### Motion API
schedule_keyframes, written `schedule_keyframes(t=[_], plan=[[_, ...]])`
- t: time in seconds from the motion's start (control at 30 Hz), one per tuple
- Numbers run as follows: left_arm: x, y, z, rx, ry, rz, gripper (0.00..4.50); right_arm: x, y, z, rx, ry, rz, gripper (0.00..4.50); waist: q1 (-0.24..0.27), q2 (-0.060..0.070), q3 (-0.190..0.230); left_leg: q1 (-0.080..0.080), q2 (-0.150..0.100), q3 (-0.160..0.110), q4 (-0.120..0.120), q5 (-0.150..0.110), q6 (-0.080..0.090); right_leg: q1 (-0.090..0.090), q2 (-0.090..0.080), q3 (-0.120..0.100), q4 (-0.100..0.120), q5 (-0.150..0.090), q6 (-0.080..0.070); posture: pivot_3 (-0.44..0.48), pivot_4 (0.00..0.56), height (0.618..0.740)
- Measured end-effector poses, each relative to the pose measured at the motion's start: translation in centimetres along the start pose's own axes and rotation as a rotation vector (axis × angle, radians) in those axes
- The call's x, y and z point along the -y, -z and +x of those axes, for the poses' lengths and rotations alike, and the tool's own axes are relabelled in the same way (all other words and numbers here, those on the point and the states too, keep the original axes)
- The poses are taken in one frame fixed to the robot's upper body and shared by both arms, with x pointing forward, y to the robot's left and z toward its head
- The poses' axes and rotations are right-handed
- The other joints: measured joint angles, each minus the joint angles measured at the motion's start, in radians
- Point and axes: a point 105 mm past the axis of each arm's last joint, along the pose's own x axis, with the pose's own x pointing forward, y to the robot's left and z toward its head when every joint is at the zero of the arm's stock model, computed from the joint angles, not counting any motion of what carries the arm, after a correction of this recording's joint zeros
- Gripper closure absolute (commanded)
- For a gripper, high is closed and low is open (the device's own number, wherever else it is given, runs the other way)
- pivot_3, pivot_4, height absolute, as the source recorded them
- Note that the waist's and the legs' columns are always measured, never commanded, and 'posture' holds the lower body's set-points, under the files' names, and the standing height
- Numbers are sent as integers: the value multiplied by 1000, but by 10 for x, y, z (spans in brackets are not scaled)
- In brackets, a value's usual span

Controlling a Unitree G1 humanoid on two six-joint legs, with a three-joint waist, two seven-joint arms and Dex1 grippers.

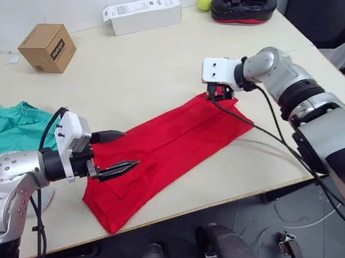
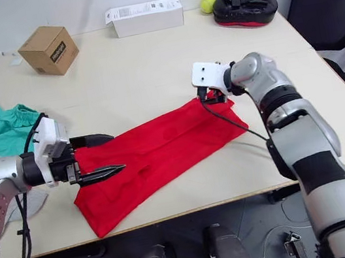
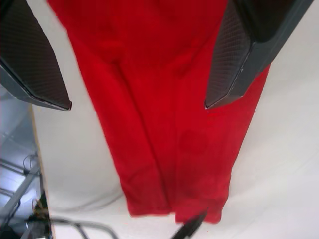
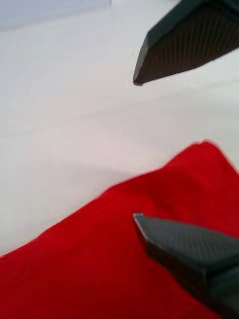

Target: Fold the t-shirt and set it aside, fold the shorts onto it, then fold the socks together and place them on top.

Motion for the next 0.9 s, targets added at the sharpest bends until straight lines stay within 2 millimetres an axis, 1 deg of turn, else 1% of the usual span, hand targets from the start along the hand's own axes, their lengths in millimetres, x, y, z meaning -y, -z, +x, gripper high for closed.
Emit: schedule_keyframes(t=[0.03, 0.07, 0.1, 0.13, 0.2, 0.23, 0.3, 0.43, 0.5, 0.57, 0.6, 0.67, 0.7, 0.77, 0.83, 0.9], plan=[[-7, 2, -1, -17, -4, -2, 0, -3, 3, -6, 8, -4, -15, 17, 2, 0, 0, 0, 0, 0, 0, 0, 0, 0, 0, 0, 0, 0, 0, 0, 150, 740], [-18, 3, -2, -33, -8, -4, 0, -10, 8, -14, 23, -12, -32, 17, 9, 0, 0, 0, 0, -1, 0, 0, 0, 0, 0, -1, 0, 0, 0, 0, 150, 740], [-25, 4, -5, -42, -21, -6, 0, -18, 12, -17, 31, -27, -36, 17, 10, 0, 0, 0, 0, 0, 0, 0, 0, 0, 0, 0, -1, 0, 1, 0, 150, 740], [-35, 5, -4, -61, -16, -10, 0, -32, 18, -27, 33, -52, -64, 17, 18, 0, 0, -1, -1, 0, 0, -1, 0, 0, 0, -1, -1, 0, 1, 0, 150, 740], [-50, 7, -8, -90, -23, -21, 0, -57, 27, -38, 23, -108, -96, 17, 23, 0, 0, -1, -1, 2, 1, -1, 1, -1, 0, 0, -1, -1, 2, 0, 150, 740], [-55, 7, -6, -101, -15, -20, 0, -67, 31, -45, 15, -122, -105, 17, 25, 1, 0, -1, -1, 3, 1, -2, 1, -1, 0, 0, -1, -1, 2, 0, 150, 740], [-69, 13, -5, -150, -13, -34, 0, -84, 30, -59, 17, -145, -142, 17, 23, 0, 0, -1, 0, 5, 1, -2, 1, -2, 1, 1, -1, -1, 3, 0, 150, 740], [-81, 25, 1, -253, 23, -50, 0, -101, 26, -83, 15, -159, -197, 17, 16, -1, 1, 0, 1, 6, 2, -3, 0, -1, 2, 1, 0, -1, 3, 0, 150, 740], [-84, 34, 3, -304, 28, -72, 0, -112, 27, -87, 8, -177, -218, 17, 15, -1, 1, 1, 1, 6, 2, -3, -1, -1, 3, 1, 0, -1, 3, 0, 150, 740], [-85, 44, 5, -354, 34, -94, 0, -126, 30, -87, 3, -197, -212, 17, 15, -1, 1, 1, 1, 6, 2, -3, -1, -1, 3, 1, 0, -1, 3, 0, 150, 740], [-85, 50, 7, -383, 38, -103, 0, -130, 31, -86, 3, -194, -209, 17, 15, -2, 2, 1, 1, 6, 2, -3, -1, -2, 3, 1, 1, -1, 3, 0, 150, 740], [-85, 59, 10, -415, 46, -105, 0, -130, 30, -85, -3, -176, -221, 17, 14, -2, 2, 1, 2, 6, 3, -2, -1, -2, 3, 2, 1, -1, 3, 0, 150, 740], [-84, 62, 12, -424, 48, -101, 0, -129, 29, -85, -3, -169, -224, 17, 14, -3, 2, 1, 2, 6, 3, -2, -1, -2, 3, 2, 2, -1, 3, 0, 150, 740], [-87, 61, 13, -434, 41, -87, 0, -128, 29, -83, -6, -151, -225, 17, 16, -3, 2, 1, 2, 6, 4, -2, -1, -2, 3, 2, 2, -1, 3, 0, 150, 740], [-88, 62, 14, -440, 34, -91, 411, -127, 29, -79, -2, -132, -221, 0, 16, -3, 2, 1, 2, 6, 4, -2, -1, -1, 3, 2, 2, -1, 2, 0, 150, 740], [-88, 63, 15, -447, 37, -89, 970, -125, 29, -75, 0, -113, -218, 0, 14, -4, 2, 2, 2, 6, 5, -2, -1, -1, 2, 2, 2, 0, 2, 0, 150, 740]])
